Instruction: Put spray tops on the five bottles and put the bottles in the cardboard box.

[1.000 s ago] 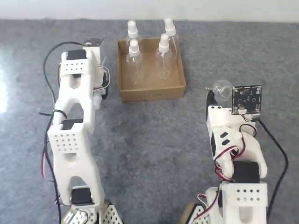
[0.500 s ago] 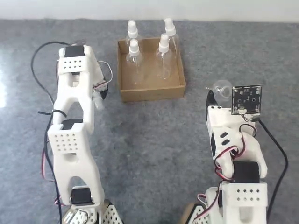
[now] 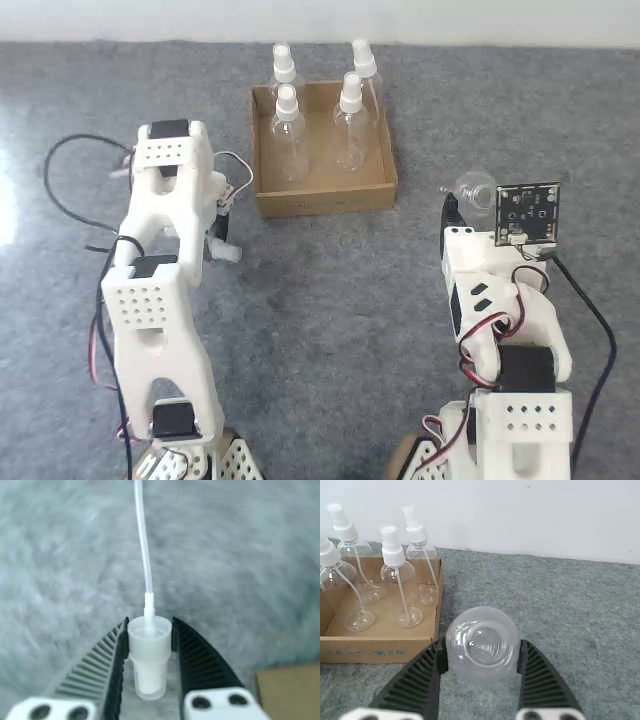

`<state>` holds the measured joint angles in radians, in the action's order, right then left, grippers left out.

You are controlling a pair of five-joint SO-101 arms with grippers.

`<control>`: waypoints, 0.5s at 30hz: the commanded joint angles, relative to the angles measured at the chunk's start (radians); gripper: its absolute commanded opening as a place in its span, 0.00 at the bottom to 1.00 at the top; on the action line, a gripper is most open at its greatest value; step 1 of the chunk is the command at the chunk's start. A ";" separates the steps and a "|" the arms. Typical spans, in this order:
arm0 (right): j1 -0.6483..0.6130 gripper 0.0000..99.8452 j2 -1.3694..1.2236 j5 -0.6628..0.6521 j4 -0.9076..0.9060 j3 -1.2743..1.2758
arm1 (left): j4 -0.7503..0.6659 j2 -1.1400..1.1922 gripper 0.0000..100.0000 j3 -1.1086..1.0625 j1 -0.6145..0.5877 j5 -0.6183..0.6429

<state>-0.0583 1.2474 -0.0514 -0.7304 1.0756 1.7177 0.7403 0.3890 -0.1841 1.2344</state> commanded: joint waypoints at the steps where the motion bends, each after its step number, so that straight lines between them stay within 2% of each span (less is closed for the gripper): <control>1: -0.005 0.07 0.019 0.000 0.025 -0.017 | 0.038 -0.029 0.01 -0.015 0.002 0.279; 10: -0.004 0.07 0.019 0.000 0.025 -0.017 | 0.040 -0.031 0.01 -0.019 -0.003 0.282; 15: -0.004 0.07 0.019 0.000 0.027 -0.017 | 0.040 -0.112 0.03 -0.038 -0.023 0.282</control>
<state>-0.0583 1.2474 -0.0514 -0.7304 1.0756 1.7177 0.7403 0.3613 -0.1841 1.5044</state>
